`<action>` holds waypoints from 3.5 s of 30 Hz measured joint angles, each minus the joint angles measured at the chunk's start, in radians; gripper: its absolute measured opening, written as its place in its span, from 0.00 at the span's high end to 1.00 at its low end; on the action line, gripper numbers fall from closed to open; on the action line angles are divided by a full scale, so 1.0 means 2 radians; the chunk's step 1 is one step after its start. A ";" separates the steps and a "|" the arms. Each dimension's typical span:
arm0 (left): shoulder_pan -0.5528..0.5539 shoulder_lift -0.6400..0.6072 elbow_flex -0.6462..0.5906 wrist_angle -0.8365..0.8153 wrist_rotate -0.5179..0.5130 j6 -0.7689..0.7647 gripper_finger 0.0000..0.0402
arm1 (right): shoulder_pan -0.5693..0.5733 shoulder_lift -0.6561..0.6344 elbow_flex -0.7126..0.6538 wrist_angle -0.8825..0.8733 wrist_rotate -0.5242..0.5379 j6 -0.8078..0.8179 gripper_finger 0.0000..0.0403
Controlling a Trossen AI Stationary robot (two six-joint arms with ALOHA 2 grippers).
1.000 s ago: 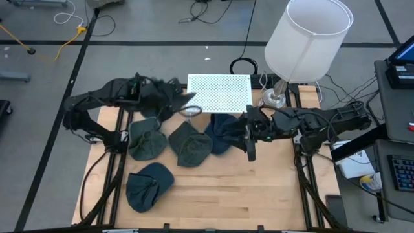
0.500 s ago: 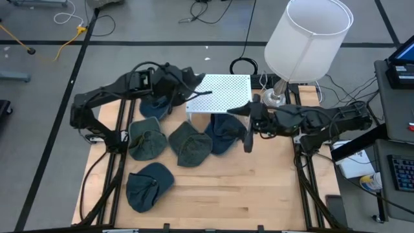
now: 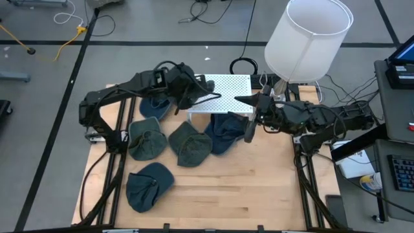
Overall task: Pick & Place hat
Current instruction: Put the bottom right gray cap on the shelf
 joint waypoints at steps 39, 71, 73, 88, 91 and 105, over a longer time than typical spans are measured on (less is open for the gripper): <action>0.044 0.064 -0.013 0.118 0.155 0.035 0.94 | 0.005 0.000 0.000 0.000 0.000 -0.022 0.37; 0.069 0.062 -0.129 0.295 0.180 -0.014 0.94 | 0.005 0.000 0.000 0.000 0.001 -0.040 0.37; 0.074 0.062 -0.129 0.294 0.179 -0.016 0.94 | 0.005 0.000 0.000 0.000 0.002 -0.040 0.37; 0.073 0.093 -0.130 0.313 0.184 -0.025 0.94 | 0.005 0.000 0.000 -0.001 0.002 -0.040 0.37; 0.071 0.104 -0.129 0.326 0.178 -0.014 0.94 | 0.005 0.000 0.000 -0.005 0.001 -0.037 0.37; 0.073 0.113 -0.129 0.337 0.155 -0.029 0.69 | 0.005 0.001 0.000 -0.005 0.000 -0.041 0.37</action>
